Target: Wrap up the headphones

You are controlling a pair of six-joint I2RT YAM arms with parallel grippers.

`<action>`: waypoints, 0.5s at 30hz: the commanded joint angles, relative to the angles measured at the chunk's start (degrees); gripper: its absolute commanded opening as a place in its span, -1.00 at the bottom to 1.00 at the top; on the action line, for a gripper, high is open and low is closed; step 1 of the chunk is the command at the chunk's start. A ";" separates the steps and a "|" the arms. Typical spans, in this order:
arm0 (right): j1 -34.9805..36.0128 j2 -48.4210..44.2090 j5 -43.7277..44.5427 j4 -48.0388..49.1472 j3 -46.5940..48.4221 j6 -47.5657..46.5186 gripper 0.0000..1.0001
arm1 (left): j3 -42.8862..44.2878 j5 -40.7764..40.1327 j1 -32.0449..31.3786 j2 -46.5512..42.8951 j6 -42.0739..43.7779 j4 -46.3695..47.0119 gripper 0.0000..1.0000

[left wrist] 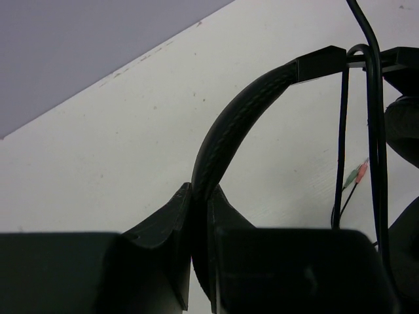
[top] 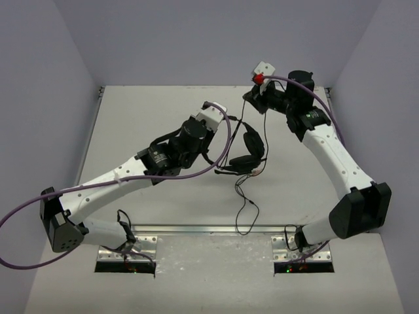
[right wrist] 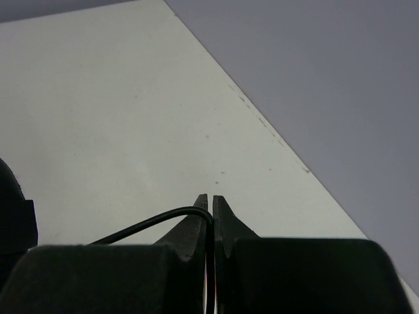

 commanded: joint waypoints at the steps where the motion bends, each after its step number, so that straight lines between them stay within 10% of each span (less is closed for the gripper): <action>1: -2.63 -0.45 -3.66 10.38 -0.78 6.61 -0.97 | 3.38 2.79 -1.74 -4.86 -1.99 -1.10 -0.99; 11: -3.34 2.27 -32.28 36.39 -9.84 32.52 -0.73 | 12.68 7.98 -1.65 -14.18 -11.49 0.78 -0.99; 15: -3.43 4.56 -32.06 29.40 -4.23 29.05 -0.82 | 18.57 -2.54 -1.65 -14.18 -8.25 -3.81 -0.99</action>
